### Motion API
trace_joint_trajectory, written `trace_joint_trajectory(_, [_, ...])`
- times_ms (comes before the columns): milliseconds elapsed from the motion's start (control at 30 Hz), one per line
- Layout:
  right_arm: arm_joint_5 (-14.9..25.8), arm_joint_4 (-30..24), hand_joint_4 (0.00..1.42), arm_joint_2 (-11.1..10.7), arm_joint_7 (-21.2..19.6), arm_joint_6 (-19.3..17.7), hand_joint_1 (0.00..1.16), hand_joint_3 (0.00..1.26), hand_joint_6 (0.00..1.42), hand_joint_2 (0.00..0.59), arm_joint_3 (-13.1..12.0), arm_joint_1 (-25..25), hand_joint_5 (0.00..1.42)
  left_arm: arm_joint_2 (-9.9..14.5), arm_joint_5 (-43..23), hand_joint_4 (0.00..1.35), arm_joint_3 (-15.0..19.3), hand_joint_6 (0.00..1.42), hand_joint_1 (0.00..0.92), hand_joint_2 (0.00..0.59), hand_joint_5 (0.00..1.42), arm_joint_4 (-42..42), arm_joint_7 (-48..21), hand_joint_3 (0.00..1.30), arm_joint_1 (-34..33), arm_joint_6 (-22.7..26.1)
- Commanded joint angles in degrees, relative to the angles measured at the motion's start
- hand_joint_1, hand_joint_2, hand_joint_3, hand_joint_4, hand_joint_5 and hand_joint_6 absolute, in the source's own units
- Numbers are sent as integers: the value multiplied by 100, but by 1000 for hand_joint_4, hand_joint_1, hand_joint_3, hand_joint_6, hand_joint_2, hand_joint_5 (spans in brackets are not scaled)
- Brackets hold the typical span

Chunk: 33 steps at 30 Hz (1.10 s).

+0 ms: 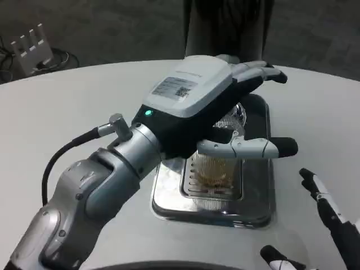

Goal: Grasp the cup under the faucet to collect the drink, then remove the cup.

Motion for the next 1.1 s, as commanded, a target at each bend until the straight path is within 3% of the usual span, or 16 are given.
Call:
trace_joint_trajectory(33, [286, 601, 32, 364, -721, -555, 758, 3, 108, 238, 166, 66, 50, 46, 37, 113, -112, 91, 0, 106, 192, 73, -163, 229, 249, 36])
trace_joint_trajectory(167, [526, 1137, 32, 502, -1117, -965, 795, 3, 124, 218, 263, -43, 61, 31, 37, 96, -119, 78, 0, 109, 180, 73, -164, 224, 264, 50])
trace_joint_trajectory(467, [328, 1505, 32, 557, -1332, -972, 810, 3, 140, 202, 598, -469, 72, 20, 11, 94, -87, 73, 0, 105, 179, 113, -88, 224, 324, 39])
trace_joint_trajectory(600, [532, 1838, 32, 652, -1493, -1167, 812, 2, 141, 202, 666, -630, 72, 18, -4, 94, -71, 73, 0, 106, 179, 115, -78, 224, 332, 35])
trace_joint_trajectory(833, [333, 2358, 21, 910, -2157, -1364, 821, 0, 143, 186, 793, -908, 72, -9, 5, 94, -79, 72, 0, 107, 179, 145, -36, 218, 358, 26])
trace_joint_trajectory(1100, [141, 2798, 21, 1080, -2534, -1334, 823, 0, 146, 184, 1016, -1461, 83, -59, 10, 94, -96, 72, 0, 109, 179, 198, -5, 221, 339, 47])
